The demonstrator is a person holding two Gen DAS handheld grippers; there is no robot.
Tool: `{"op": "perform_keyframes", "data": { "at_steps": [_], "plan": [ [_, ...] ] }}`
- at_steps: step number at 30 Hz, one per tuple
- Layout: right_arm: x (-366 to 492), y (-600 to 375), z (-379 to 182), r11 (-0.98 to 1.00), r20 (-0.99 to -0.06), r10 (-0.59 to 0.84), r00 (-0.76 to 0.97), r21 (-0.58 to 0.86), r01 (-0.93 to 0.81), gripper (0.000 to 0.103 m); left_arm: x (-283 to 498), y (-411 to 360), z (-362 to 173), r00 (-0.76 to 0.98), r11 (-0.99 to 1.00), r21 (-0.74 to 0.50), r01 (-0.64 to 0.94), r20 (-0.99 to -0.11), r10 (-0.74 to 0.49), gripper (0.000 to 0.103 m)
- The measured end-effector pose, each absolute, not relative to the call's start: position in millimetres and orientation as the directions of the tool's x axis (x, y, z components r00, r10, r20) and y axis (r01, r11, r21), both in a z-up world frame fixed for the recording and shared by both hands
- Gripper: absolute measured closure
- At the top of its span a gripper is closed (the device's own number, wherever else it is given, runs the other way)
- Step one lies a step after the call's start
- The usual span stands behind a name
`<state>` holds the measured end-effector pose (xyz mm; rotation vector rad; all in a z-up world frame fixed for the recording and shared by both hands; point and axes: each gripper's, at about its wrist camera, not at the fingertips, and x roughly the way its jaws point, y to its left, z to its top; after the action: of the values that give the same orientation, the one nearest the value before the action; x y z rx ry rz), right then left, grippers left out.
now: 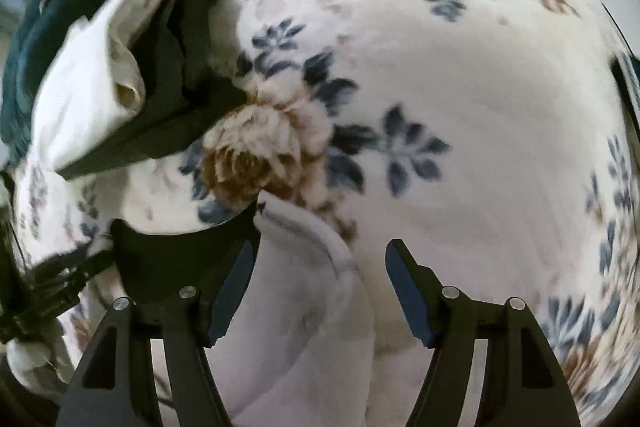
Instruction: Fold small clothes
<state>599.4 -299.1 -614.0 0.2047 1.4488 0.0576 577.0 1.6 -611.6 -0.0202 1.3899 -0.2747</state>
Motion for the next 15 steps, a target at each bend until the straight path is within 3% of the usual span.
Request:
{"op": "perform_keyframes", "data": {
  "at_steps": [1,2,11,15],
  "plan": [
    [601.4,-296.5,-615.9,0.987,-0.983,0.136,0.12,0.145,0.068,0.094,576.0,3.2,-609.0,0.155,0.965,-0.193,0.177,-0.963,-0.221,0.098],
    [600.8,-295.8,-614.4,0.99,-0.985,0.115,0.128,0.124,0.064,0.099,574.2,5.9,-602.9,0.173,0.963,-0.208,0.168,-0.956,-0.237,0.098],
    [524.7,-310.1,-536.2,0.96,-0.919,0.223,0.326,0.265,0.088,0.099,485.8,39.1,-507.0,0.348,0.935,-0.333,0.125,-0.867,-0.356,0.099],
    [463.8,-310.5,-500.8,0.94,-0.891,0.277,0.361,0.328,0.089,0.099,435.0,42.3,-489.1,0.354,0.916,-0.396,0.061,-0.85,-0.391,0.098]
  ]
}}
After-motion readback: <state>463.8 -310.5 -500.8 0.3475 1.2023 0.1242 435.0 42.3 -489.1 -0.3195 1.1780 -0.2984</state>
